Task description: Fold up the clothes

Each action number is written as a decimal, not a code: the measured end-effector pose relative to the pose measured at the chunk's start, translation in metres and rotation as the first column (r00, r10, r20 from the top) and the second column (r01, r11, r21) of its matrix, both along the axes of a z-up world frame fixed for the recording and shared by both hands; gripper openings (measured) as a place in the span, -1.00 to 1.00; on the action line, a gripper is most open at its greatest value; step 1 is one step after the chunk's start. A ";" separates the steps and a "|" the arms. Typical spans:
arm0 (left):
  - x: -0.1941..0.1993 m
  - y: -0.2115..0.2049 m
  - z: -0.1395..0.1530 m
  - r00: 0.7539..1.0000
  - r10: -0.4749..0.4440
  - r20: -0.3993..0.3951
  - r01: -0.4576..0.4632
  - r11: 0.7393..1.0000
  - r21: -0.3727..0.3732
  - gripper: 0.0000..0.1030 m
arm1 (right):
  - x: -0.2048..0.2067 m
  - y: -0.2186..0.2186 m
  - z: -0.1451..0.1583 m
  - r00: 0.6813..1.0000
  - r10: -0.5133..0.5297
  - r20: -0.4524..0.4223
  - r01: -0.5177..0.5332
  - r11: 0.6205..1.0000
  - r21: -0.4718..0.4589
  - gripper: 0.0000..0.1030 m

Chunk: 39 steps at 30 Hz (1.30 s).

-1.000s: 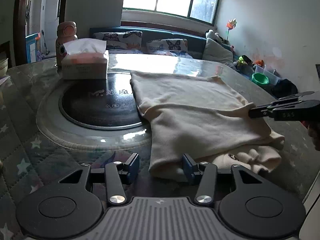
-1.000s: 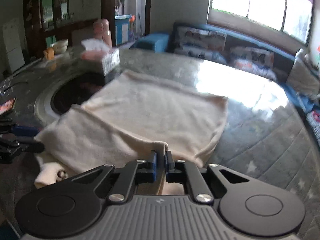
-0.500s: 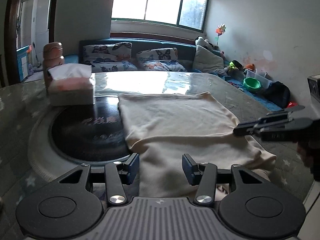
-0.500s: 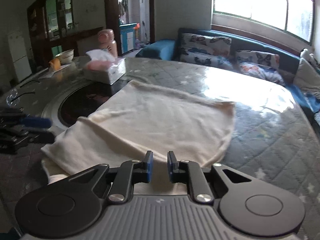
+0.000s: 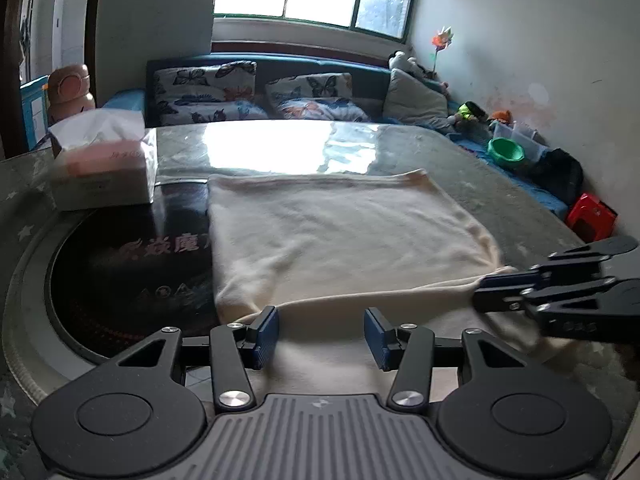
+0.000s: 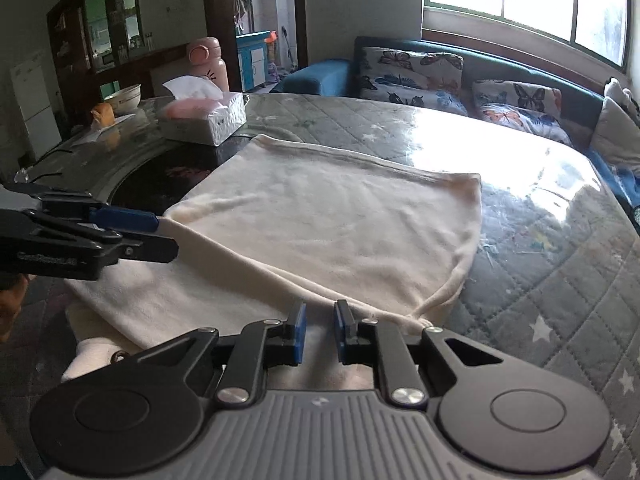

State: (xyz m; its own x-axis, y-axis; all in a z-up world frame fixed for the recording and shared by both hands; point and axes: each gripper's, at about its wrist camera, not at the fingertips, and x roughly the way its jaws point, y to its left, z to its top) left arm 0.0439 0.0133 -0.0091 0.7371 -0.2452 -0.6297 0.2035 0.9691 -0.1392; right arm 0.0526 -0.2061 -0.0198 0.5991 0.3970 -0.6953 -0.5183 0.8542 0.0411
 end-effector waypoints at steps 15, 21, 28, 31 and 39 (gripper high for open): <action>-0.020 0.000 0.008 0.998 -0.031 0.057 0.027 0.998 0.056 0.01 | -0.025 0.000 0.016 0.996 0.080 0.042 -0.077 0.995 -0.058 -0.72; -0.043 -0.006 0.003 0.995 -0.078 0.059 0.072 0.993 0.093 0.08 | -0.040 -0.008 0.010 0.997 0.081 0.006 -0.081 0.994 -0.072 -0.72; -0.053 -0.014 -0.004 0.994 -0.089 0.061 0.078 0.984 0.162 0.13 | -0.048 -0.010 0.012 0.997 0.074 0.024 -0.073 0.996 -0.049 -0.70; -0.055 -0.013 -0.007 0.995 -0.082 0.050 0.073 0.982 0.174 0.17 | -0.048 -0.010 0.005 0.997 0.072 0.010 -0.071 0.996 -0.057 -0.69; -0.093 -0.018 0.013 0.981 -0.176 0.084 0.159 0.971 0.181 0.26 | -0.065 -0.011 0.015 0.993 0.106 0.048 -0.102 0.992 -0.076 -0.57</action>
